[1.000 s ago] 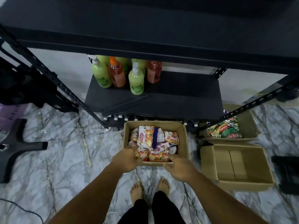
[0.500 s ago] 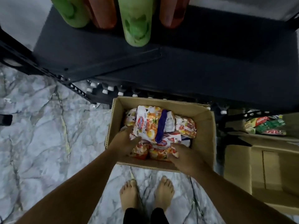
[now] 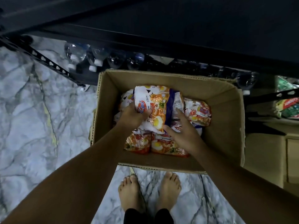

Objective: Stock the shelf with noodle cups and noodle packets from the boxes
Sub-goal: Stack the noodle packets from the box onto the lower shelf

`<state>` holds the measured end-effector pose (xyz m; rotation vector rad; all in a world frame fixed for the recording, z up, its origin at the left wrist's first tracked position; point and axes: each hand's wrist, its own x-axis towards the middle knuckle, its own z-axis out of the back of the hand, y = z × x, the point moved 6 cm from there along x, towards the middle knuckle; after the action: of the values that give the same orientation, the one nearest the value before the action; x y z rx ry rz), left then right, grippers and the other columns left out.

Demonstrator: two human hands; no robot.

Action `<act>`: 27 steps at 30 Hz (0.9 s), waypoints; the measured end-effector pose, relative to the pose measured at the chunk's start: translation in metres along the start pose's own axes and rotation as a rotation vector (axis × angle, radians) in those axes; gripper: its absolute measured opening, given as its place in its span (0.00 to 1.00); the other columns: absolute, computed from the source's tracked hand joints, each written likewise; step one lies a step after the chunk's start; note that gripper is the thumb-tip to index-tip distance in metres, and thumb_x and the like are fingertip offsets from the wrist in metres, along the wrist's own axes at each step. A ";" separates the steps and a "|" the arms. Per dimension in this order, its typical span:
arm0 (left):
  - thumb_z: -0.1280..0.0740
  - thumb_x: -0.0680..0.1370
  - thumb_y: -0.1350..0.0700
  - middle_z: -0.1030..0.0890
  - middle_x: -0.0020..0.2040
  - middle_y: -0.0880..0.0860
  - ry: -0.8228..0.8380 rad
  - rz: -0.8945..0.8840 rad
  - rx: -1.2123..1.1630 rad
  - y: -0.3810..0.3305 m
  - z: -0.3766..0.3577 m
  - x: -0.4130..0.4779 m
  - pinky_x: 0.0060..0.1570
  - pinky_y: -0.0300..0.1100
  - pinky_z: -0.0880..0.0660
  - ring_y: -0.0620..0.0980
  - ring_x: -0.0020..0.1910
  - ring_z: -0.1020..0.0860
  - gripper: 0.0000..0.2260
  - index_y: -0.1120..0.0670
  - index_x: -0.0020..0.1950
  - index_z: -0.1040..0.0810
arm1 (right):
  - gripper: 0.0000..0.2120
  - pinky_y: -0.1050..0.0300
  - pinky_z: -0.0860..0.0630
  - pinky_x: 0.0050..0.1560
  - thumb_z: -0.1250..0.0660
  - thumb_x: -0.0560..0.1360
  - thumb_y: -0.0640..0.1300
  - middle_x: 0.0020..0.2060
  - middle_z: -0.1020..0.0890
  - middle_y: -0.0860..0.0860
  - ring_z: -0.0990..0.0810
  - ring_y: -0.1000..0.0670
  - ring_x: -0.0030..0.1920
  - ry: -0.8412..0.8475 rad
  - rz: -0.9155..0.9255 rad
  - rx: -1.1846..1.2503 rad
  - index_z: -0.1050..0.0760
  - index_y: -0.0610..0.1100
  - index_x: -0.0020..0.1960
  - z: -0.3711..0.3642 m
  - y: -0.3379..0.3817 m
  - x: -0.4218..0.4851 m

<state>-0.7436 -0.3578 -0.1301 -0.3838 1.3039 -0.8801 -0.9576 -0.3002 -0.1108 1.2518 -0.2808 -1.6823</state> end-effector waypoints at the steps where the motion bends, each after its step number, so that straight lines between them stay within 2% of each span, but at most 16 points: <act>1: 0.25 0.78 0.52 0.15 0.52 0.45 0.007 -0.026 -0.031 -0.004 -0.002 -0.001 0.47 0.34 0.19 0.43 0.53 0.16 0.16 0.52 0.64 0.21 | 0.42 0.53 0.38 0.76 0.29 0.77 0.59 0.80 0.41 0.58 0.41 0.54 0.79 -0.001 0.012 0.062 0.50 0.57 0.83 0.002 0.005 0.002; 3: 0.26 0.79 0.55 0.15 0.57 0.47 0.020 -0.096 -0.088 -0.010 -0.006 -0.005 0.58 0.46 0.18 0.44 0.56 0.17 0.19 0.53 0.68 0.24 | 0.43 0.45 0.35 0.77 0.28 0.76 0.61 0.80 0.42 0.59 0.41 0.54 0.79 -0.051 0.078 0.107 0.51 0.60 0.82 0.009 0.016 0.005; 5: 0.27 0.80 0.57 0.16 0.60 0.47 0.029 -0.189 -0.035 -0.021 -0.009 -0.014 0.60 0.47 0.20 0.43 0.59 0.18 0.20 0.52 0.70 0.26 | 0.44 0.47 0.35 0.76 0.27 0.74 0.63 0.78 0.40 0.55 0.40 0.51 0.78 -0.200 0.188 0.009 0.47 0.56 0.81 0.025 0.032 0.005; 8: 0.27 0.79 0.56 0.18 0.62 0.50 0.021 -0.407 0.174 -0.046 -0.020 -0.026 0.63 0.47 0.23 0.47 0.62 0.21 0.21 0.52 0.71 0.25 | 0.44 0.48 0.35 0.72 0.27 0.69 0.65 0.74 0.38 0.48 0.38 0.45 0.75 -0.403 0.439 -0.320 0.38 0.48 0.78 0.058 0.071 -0.002; 10: 0.25 0.77 0.56 0.20 0.63 0.53 0.054 -0.536 0.335 -0.060 -0.034 -0.035 0.66 0.43 0.28 0.51 0.64 0.24 0.23 0.52 0.71 0.24 | 0.45 0.43 0.41 0.74 0.31 0.68 0.68 0.79 0.41 0.49 0.44 0.43 0.78 -0.309 0.563 -0.561 0.39 0.50 0.79 0.069 0.089 0.002; 12: 0.24 0.76 0.58 0.20 0.64 0.54 0.110 -0.573 0.405 -0.070 -0.048 -0.041 0.63 0.32 0.33 0.51 0.64 0.25 0.25 0.53 0.72 0.22 | 0.47 0.38 0.44 0.76 0.29 0.68 0.70 0.81 0.43 0.52 0.47 0.44 0.81 -0.074 0.504 -0.693 0.43 0.55 0.81 0.072 0.087 0.014; 13: 0.23 0.75 0.60 0.20 0.63 0.53 0.132 -0.592 0.414 -0.073 -0.054 -0.044 0.61 0.28 0.34 0.49 0.63 0.25 0.24 0.53 0.71 0.22 | 0.47 0.38 0.42 0.76 0.26 0.68 0.67 0.81 0.41 0.53 0.44 0.44 0.80 0.034 0.437 -0.700 0.43 0.57 0.81 0.072 0.078 0.019; 15: 0.23 0.75 0.62 0.21 0.64 0.49 0.153 -0.630 0.383 -0.079 -0.060 -0.050 0.59 0.23 0.33 0.43 0.63 0.25 0.24 0.52 0.70 0.21 | 0.44 0.43 0.32 0.71 0.22 0.69 0.58 0.76 0.31 0.50 0.33 0.44 0.75 0.159 0.346 -0.702 0.39 0.55 0.80 0.072 0.059 0.026; 16: 0.23 0.75 0.61 0.23 0.65 0.47 0.148 -0.630 0.345 -0.080 -0.061 -0.050 0.59 0.23 0.33 0.38 0.62 0.27 0.24 0.51 0.70 0.22 | 0.42 0.45 0.28 0.67 0.21 0.70 0.55 0.74 0.28 0.48 0.29 0.44 0.72 0.184 0.317 -0.706 0.36 0.53 0.79 0.074 0.050 0.025; 18: 0.24 0.77 0.57 0.27 0.67 0.45 0.090 -0.589 0.263 -0.077 -0.056 -0.049 0.59 0.24 0.32 0.31 0.59 0.29 0.24 0.50 0.72 0.25 | 0.38 0.50 0.28 0.68 0.22 0.72 0.52 0.73 0.26 0.47 0.27 0.44 0.71 0.181 0.254 -0.662 0.34 0.52 0.78 0.082 0.037 0.021; 20: 0.26 0.79 0.51 0.28 0.69 0.48 0.008 -0.503 0.236 -0.061 -0.047 -0.043 0.63 0.32 0.29 0.36 0.62 0.28 0.24 0.48 0.73 0.27 | 0.35 0.55 0.29 0.67 0.24 0.74 0.53 0.71 0.25 0.48 0.26 0.46 0.69 0.102 0.186 -0.549 0.32 0.52 0.77 0.098 0.027 0.015; 22: 0.29 0.80 0.50 0.24 0.64 0.50 -0.005 -0.415 0.306 -0.040 -0.044 -0.039 0.61 0.42 0.25 0.47 0.63 0.24 0.19 0.49 0.71 0.25 | 0.31 0.52 0.25 0.63 0.25 0.74 0.55 0.65 0.20 0.47 0.21 0.44 0.63 -0.055 0.213 -0.517 0.29 0.53 0.75 0.116 0.021 0.006; 24: 0.31 0.82 0.53 0.20 0.59 0.52 0.085 -0.397 0.497 -0.020 -0.052 -0.037 0.55 0.40 0.26 0.52 0.60 0.21 0.15 0.53 0.68 0.23 | 0.27 0.46 0.24 0.60 0.25 0.73 0.54 0.61 0.20 0.47 0.22 0.39 0.59 -0.256 0.280 -0.581 0.25 0.53 0.71 0.129 0.019 -0.006; 25: 0.32 0.82 0.54 0.19 0.62 0.53 0.152 -0.415 0.605 -0.012 -0.060 -0.037 0.55 0.38 0.28 0.54 0.62 0.21 0.15 0.54 0.69 0.23 | 0.27 0.44 0.25 0.60 0.24 0.72 0.52 0.61 0.22 0.46 0.24 0.38 0.59 -0.329 0.303 -0.621 0.24 0.52 0.69 0.131 0.018 -0.011; 27: 0.33 0.82 0.51 0.23 0.70 0.55 0.297 -0.464 0.762 -0.002 -0.081 -0.033 0.62 0.41 0.28 0.55 0.68 0.24 0.19 0.54 0.73 0.25 | 0.27 0.43 0.27 0.60 0.23 0.70 0.49 0.62 0.24 0.45 0.27 0.37 0.60 -0.358 0.309 -0.710 0.24 0.50 0.67 0.130 0.014 -0.011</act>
<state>-0.8207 -0.3159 -0.1278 0.0636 1.0501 -1.7930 -1.0576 -0.3433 -0.0370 0.3616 -0.0650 -1.5249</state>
